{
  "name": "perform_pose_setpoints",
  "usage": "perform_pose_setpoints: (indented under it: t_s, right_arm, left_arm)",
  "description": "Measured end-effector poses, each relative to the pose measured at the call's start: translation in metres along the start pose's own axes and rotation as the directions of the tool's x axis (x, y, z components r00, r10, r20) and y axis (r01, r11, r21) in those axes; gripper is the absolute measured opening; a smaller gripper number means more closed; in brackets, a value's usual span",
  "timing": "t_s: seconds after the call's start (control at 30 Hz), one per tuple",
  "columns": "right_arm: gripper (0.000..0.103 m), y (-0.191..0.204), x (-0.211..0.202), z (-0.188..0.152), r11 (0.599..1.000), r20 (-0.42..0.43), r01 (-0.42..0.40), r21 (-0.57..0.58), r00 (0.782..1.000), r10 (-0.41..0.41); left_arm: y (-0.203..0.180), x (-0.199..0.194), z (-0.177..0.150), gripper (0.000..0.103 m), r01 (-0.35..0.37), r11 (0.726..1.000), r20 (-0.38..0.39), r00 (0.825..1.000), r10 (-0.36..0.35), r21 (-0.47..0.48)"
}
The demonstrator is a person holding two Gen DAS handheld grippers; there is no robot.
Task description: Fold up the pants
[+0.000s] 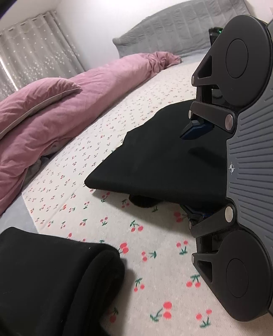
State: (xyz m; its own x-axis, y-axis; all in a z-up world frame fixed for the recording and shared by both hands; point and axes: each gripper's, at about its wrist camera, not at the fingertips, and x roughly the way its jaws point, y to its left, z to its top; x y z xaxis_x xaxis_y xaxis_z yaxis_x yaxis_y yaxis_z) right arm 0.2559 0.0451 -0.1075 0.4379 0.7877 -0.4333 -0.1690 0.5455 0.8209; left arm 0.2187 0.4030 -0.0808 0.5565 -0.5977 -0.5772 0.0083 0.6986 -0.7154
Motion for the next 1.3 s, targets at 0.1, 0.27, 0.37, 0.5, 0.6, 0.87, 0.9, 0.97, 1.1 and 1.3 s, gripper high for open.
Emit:
perform_pose_setpoints:
  t_s: [0.1, 0.27, 0.37, 0.5, 0.6, 0.87, 0.9, 0.97, 1.1, 1.3]
  right_arm:
    - [0.035, 0.004, 0.007, -0.001, 0.999, 0.018, 0.043, 0.0, 0.999, -0.043]
    - [0.014, 0.001, 0.002, 0.001, 0.999, 0.045, 0.029, 0.045, 0.999, -0.031]
    - [0.013, 0.001, -0.018, 0.003, 1.0, 0.071, 0.022, 0.01, 0.997, -0.023]
    - [0.013, -0.015, -0.053, 0.015, 0.999, 0.094, 0.038, 0.015, 0.995, -0.039]
    - [0.013, -0.034, -0.088, 0.026, 0.997, 0.122, 0.061, 0.042, 0.99, -0.066]
    - [0.012, -0.085, -0.194, 0.042, 0.983, 0.223, 0.145, 0.111, 0.96, -0.166]
    - [0.012, -0.089, -0.205, 0.043, 0.981, 0.234, 0.156, 0.113, 0.956, -0.179]
    - [0.012, -0.097, -0.224, 0.045, 0.978, 0.258, 0.176, 0.112, 0.945, -0.2]
    - [0.012, -0.116, -0.25, 0.047, 0.975, 0.304, 0.196, 0.109, 0.927, -0.22]
    - [0.012, -0.128, -0.26, 0.061, 0.979, 0.338, 0.166, 0.114, 0.92, -0.196]
  left_arm:
    - [-0.008, 0.003, -0.002, 0.046, -0.03, 1.0, -0.002, 1.0, 0.03, 0.009]
    - [-0.018, 0.003, -0.007, 0.027, -0.068, 0.998, 0.015, 0.998, 0.068, -0.012]
    - [-0.032, 0.004, -0.013, 0.021, -0.061, 0.998, 0.012, 0.998, 0.061, -0.005]
    - [-0.064, 0.022, -0.026, 0.019, -0.047, 0.998, -0.004, 0.999, 0.048, 0.036]
    - [-0.089, 0.046, -0.037, 0.019, -0.013, 0.999, -0.029, 0.999, 0.014, 0.04]
    - [-0.168, 0.124, -0.075, 0.018, 0.086, 0.992, -0.115, 0.991, -0.075, 0.095]
    - [-0.178, 0.132, -0.08, 0.018, 0.095, 0.99, -0.125, 0.989, -0.082, 0.106]
    - [-0.196, 0.148, -0.09, 0.018, 0.114, 0.986, -0.139, 0.986, -0.096, 0.125]
    - [-0.219, 0.169, -0.105, 0.018, 0.142, 0.978, -0.135, 0.983, -0.122, 0.153]
    - [-0.24, 0.186, -0.112, 0.017, 0.142, 0.973, -0.096, 0.987, -0.126, 0.179]
